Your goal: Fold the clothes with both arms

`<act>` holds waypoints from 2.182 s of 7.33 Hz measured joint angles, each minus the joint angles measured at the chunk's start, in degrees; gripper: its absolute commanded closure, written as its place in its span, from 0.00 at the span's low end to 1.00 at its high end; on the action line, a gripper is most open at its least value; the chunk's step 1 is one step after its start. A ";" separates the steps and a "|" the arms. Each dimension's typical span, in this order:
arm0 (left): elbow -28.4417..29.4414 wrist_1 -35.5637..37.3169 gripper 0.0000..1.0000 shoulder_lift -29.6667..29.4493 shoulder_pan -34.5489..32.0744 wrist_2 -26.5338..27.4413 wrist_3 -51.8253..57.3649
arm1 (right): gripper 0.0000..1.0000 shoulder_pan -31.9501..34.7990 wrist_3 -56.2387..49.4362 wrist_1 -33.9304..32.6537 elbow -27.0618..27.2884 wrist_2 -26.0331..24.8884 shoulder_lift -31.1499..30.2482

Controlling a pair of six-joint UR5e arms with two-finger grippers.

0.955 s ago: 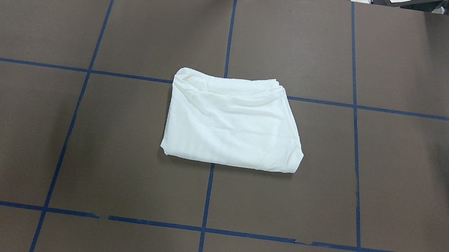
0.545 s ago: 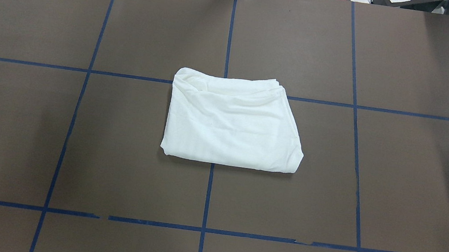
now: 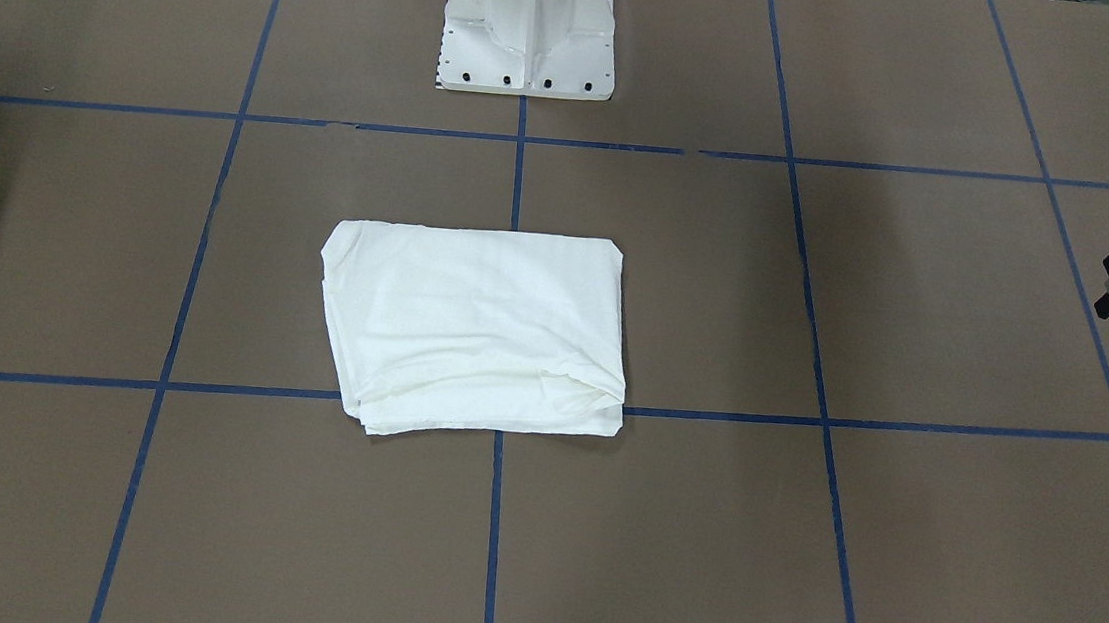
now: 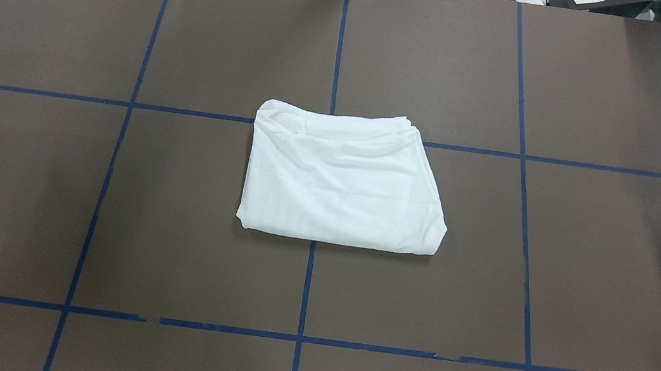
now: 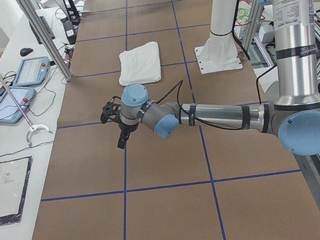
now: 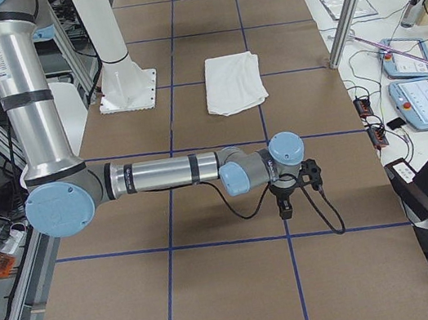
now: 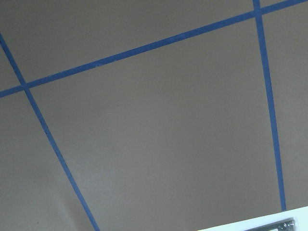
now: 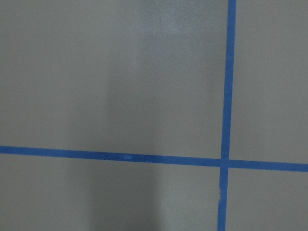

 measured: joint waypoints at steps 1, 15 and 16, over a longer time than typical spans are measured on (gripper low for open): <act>0.41 3.14 0.00 -0.11 -0.90 0.01 4.56 | 0.00 0.35 -0.01 0.01 0.63 0.06 -0.28; 3.28 11.72 0.00 1.91 -10.72 -2.98 18.19 | 0.00 4.68 -7.53 -9.90 7.04 0.11 -4.20; 3.42 11.71 0.00 2.09 -10.73 -2.98 18.21 | 0.00 4.63 -7.48 -9.77 7.00 -0.02 -4.18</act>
